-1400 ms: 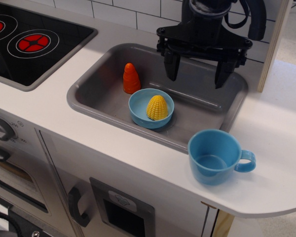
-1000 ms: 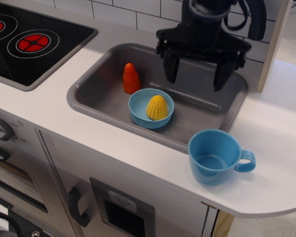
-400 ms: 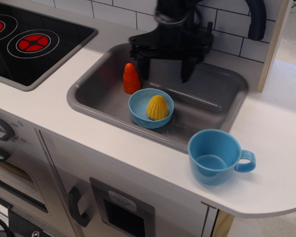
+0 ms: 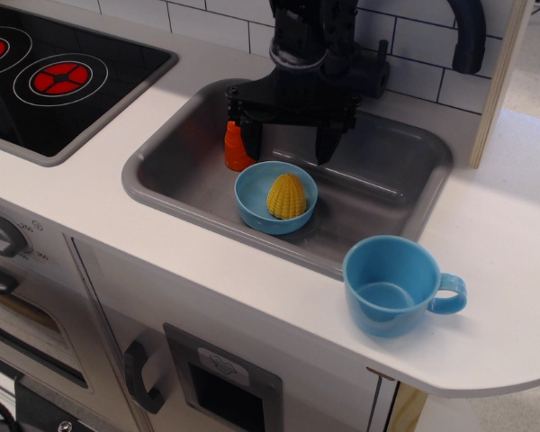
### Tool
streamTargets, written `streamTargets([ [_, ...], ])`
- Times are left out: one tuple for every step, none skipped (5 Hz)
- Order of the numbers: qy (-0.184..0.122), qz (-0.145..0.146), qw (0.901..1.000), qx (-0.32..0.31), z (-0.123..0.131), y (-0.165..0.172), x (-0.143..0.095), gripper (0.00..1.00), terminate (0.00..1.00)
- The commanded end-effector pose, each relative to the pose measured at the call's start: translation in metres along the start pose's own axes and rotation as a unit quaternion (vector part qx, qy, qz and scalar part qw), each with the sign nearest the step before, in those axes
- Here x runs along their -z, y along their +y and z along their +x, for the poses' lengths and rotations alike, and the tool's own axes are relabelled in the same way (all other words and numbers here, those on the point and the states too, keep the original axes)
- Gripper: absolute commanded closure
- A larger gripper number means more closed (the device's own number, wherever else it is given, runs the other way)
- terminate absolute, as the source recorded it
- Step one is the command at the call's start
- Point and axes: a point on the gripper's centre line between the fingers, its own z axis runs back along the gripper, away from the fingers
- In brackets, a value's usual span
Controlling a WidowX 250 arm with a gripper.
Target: Take corn out of bowl sink
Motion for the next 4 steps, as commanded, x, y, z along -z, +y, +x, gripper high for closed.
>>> streamTargets([
  [-0.022,0.012,0.9996,0.015,-0.001,0.005,0.004,0.00,0.00],
  [-0.025,0.019,0.9994,0.012,-0.002,0.007,0.011,0.00,0.00],
  [-0.029,0.026,0.9992,0.010,-0.003,0.007,0.016,0.00,0.00],
  [-0.031,0.032,0.9989,0.011,-0.006,0.006,0.020,0.00,0.00],
])
